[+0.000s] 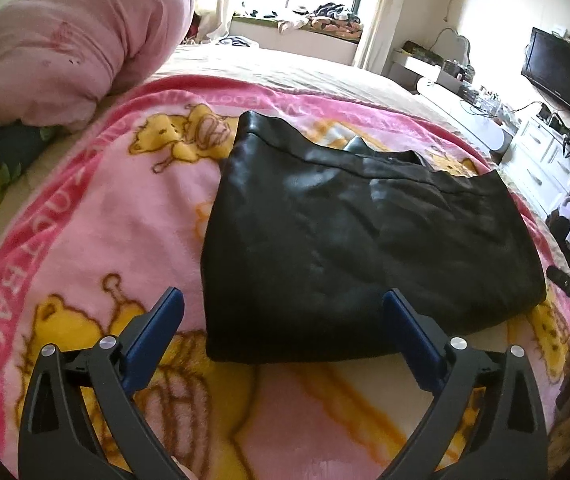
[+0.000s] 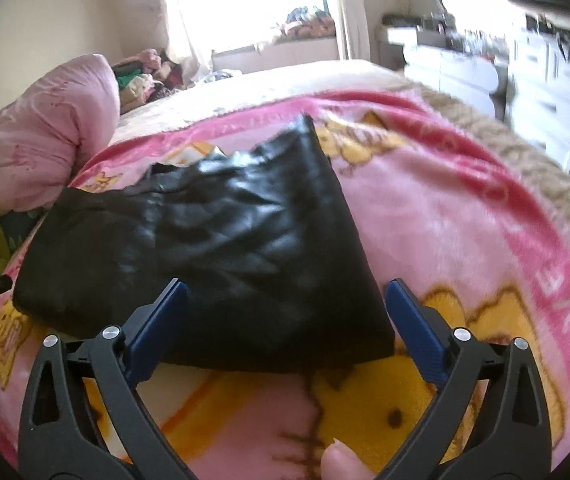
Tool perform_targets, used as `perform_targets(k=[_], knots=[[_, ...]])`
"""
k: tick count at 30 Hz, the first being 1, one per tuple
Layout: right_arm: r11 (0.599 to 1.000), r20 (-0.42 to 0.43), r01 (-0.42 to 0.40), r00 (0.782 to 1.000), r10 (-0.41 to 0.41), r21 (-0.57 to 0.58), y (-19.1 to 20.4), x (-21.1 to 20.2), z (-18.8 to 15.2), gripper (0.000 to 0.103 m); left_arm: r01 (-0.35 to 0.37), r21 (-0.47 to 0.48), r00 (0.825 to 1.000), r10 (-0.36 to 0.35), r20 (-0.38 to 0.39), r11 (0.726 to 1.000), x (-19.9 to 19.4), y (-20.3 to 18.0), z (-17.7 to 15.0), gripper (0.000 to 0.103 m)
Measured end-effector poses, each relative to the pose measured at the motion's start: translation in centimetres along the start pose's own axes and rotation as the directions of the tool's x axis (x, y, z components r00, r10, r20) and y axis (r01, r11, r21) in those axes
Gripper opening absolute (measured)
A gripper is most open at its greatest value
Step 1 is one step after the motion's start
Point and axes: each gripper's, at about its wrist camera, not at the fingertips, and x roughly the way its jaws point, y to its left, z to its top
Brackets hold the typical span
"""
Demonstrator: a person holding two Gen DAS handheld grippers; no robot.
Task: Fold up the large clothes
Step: 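Open both tools and pull back from the folded jacket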
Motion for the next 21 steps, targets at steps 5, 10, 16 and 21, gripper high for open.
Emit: perform_targets(k=[5,10,16,21], knots=[[0.999,0.041,-0.033,0.999,0.034,-0.034,2.0,-1.0,0.6,0.094,-0.021,-0.005,1.0,0.021,-0.002,1.0,-0.6,0.3,-0.4,0.099],[0.993,0.041,-0.093,0.995,0.095,-0.067,4.7,-1.6,0.7,0.094,-0.037,-0.026,0.999,0.037,-0.001,0.999,-1.3,1.4,-0.9,0.099],[0.982,0.012,-0.148,0.989,0.15,-0.117,8.7,-1.5,0.0,0.094,-0.057,-0.062,0.998,0.058,0.009,0.996,-2.1,3.1,-1.1,0.099],[0.972,-0.012,-0.175,0.985,0.175,-0.156,11.7,-1.1,-0.5,0.094,-0.066,-0.075,0.997,0.068,0.028,0.995,-2.6,3.8,-0.7,0.099]])
